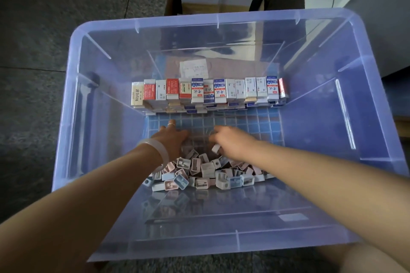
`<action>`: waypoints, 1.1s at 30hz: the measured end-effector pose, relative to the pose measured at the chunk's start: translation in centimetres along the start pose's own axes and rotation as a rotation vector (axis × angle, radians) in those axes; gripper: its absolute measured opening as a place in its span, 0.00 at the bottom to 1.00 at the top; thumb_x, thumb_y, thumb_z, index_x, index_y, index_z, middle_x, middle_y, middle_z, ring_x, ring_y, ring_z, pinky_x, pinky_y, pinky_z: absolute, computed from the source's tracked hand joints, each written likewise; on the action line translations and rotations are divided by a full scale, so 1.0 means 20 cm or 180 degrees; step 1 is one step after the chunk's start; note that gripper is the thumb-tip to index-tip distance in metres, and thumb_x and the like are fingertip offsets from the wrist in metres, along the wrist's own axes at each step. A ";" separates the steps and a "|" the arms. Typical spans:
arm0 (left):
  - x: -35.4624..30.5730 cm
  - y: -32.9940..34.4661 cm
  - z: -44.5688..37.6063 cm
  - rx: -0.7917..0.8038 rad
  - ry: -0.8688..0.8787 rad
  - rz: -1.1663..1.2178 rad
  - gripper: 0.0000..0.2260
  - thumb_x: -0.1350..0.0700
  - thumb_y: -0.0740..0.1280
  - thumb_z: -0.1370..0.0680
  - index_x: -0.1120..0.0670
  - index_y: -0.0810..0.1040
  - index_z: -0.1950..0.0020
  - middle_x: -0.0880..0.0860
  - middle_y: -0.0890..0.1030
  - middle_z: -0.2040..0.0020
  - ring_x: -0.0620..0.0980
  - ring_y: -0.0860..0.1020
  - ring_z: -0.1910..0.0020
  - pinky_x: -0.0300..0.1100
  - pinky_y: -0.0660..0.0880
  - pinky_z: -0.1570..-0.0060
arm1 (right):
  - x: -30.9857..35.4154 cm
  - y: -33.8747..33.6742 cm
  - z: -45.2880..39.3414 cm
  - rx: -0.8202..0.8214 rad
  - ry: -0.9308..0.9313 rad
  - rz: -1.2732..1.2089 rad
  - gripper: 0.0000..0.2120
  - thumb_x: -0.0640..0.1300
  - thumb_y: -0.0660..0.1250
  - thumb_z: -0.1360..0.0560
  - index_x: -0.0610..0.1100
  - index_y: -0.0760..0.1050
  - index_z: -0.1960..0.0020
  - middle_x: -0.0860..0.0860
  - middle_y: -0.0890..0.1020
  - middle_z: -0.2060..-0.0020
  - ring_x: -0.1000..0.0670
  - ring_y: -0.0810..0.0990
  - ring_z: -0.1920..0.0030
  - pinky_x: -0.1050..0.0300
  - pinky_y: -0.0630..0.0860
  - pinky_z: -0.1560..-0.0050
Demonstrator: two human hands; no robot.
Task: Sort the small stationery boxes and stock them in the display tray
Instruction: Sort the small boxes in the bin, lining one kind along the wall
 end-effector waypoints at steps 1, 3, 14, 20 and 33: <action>0.01 0.00 0.00 0.0040 -0.0018 0.0039 0.16 0.56 0.61 0.21 0.50 0.69 0.33 0.61 0.61 0.34 0.63 0.70 0.39 0.53 0.73 0.41 | -0.02 -0.03 0.01 0.0036 0.0078 -0.0170 0.14 0.34 0.64 0.25 0.40 0.75 0.40 0.43 0.75 0.44 0.43 0.75 0.44 0.55 0.72 0.50; 0.02 0.00 0.00 0.0065 -0.0076 0.0063 0.17 0.63 0.61 0.22 0.52 0.70 0.34 0.61 0.61 0.34 0.62 0.71 0.40 0.51 0.74 0.43 | -0.08 -0.09 0.04 0.0304 0.0220 -0.0453 0.10 0.38 0.65 0.25 0.39 0.76 0.44 0.45 0.77 0.48 0.47 0.77 0.50 0.58 0.70 0.55; -0.02 -0.14 0.07 -0.0321 -0.0043 0.0033 0.12 0.67 0.60 0.23 0.56 0.72 0.42 0.56 0.68 0.41 0.57 0.77 0.50 0.44 0.77 0.53 | -0.11 0.00 0.26 0.1689 0.0059 -0.0565 0.18 0.40 0.58 0.21 0.47 0.70 0.32 0.52 0.74 0.36 0.49 0.76 0.42 0.54 0.74 0.39; -0.02 -0.11 0.19 0.0899 0.0176 -0.0175 0.12 0.69 0.65 0.26 0.54 0.75 0.48 0.49 0.72 0.52 0.44 0.73 0.64 0.33 0.69 0.68 | -0.09 -0.12 0.35 0.1446 0.0140 -0.0646 0.19 0.35 0.54 0.21 0.44 0.69 0.32 0.50 0.73 0.35 0.50 0.72 0.36 0.58 0.70 0.37; 0.02 -0.59 0.56 -0.1249 0.0683 0.0801 0.10 0.66 0.63 0.22 0.59 0.79 0.43 0.56 0.80 0.48 0.53 0.77 0.53 0.42 0.72 0.49 | -0.08 -0.53 0.64 0.0031 0.0341 -0.0545 0.17 0.40 0.56 0.21 0.47 0.71 0.34 0.51 0.76 0.39 0.52 0.73 0.40 0.64 0.65 0.43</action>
Point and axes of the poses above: each hand's wrist, its own z-axis away from the middle knuckle, its own y-axis out of the palm, x = y × z, the point moved 6 cm from there along -z, towards the middle knuckle
